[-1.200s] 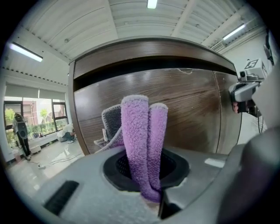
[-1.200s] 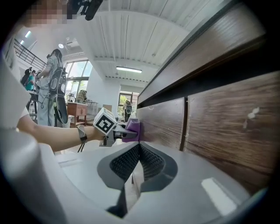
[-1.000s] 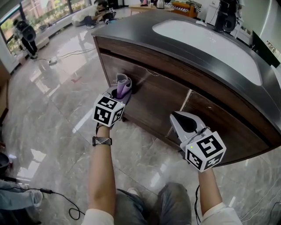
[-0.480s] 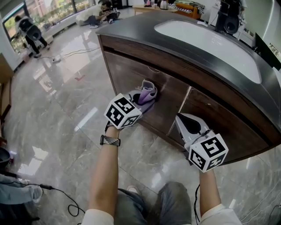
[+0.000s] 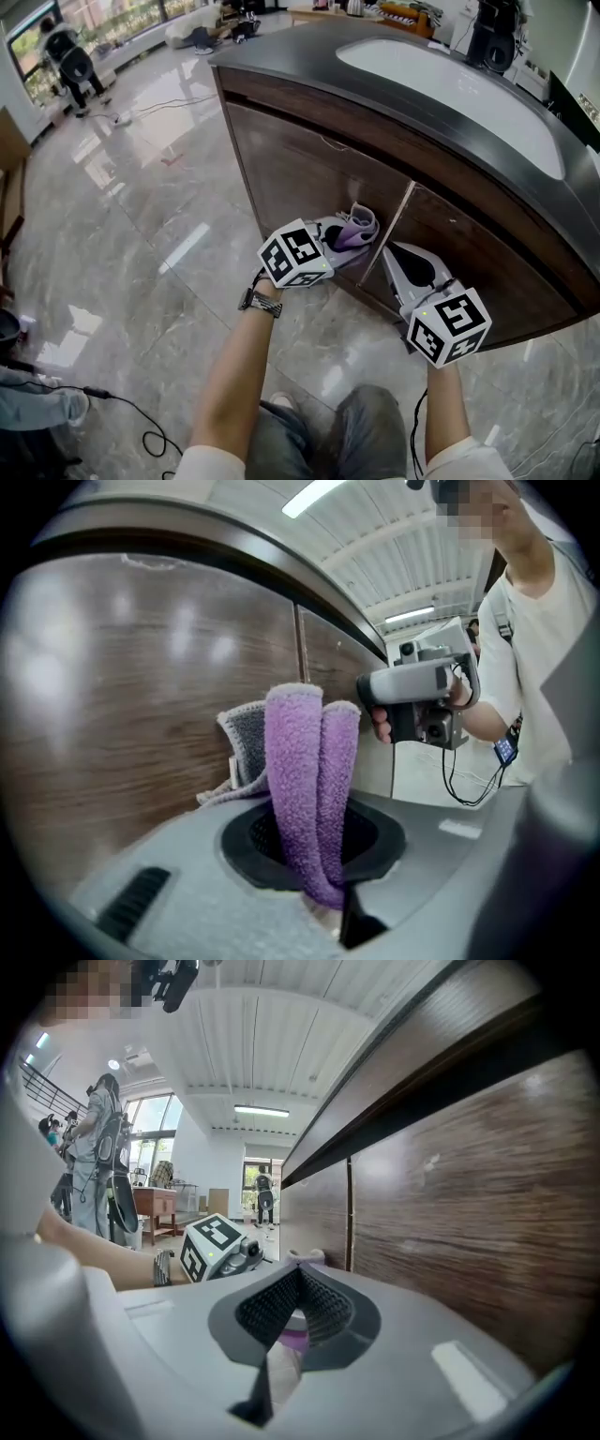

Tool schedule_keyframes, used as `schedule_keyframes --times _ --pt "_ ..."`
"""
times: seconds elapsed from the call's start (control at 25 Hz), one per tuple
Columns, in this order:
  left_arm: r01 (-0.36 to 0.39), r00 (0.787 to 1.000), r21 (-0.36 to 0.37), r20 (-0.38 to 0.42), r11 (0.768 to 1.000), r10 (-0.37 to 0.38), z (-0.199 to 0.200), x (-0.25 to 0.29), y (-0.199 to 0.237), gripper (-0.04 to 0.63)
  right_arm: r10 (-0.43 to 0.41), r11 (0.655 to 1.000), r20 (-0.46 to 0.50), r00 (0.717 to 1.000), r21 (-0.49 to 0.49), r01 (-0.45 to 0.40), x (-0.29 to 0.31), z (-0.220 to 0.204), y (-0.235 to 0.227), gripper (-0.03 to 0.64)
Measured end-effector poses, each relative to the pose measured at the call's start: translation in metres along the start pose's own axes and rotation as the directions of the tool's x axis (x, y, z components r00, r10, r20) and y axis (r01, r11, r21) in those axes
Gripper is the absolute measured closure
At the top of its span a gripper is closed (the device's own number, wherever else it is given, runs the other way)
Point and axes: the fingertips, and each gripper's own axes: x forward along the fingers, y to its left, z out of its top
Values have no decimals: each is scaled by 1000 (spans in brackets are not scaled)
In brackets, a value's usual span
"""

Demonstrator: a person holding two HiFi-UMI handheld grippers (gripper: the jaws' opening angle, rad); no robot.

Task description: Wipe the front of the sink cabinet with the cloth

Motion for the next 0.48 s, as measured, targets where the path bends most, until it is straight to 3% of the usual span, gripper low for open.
schedule_keyframes --times 0.28,0.48 --pt "68 994 -21 -87 997 -70 -41 19 -12 543 -10 1000 -20 1000 -8 10 0 -6 -2 611" --pt "-36 995 -67 -98 997 29 -68 -13 28 543 -9 1000 -30 1000 -11 9 4 -14 -3 611"
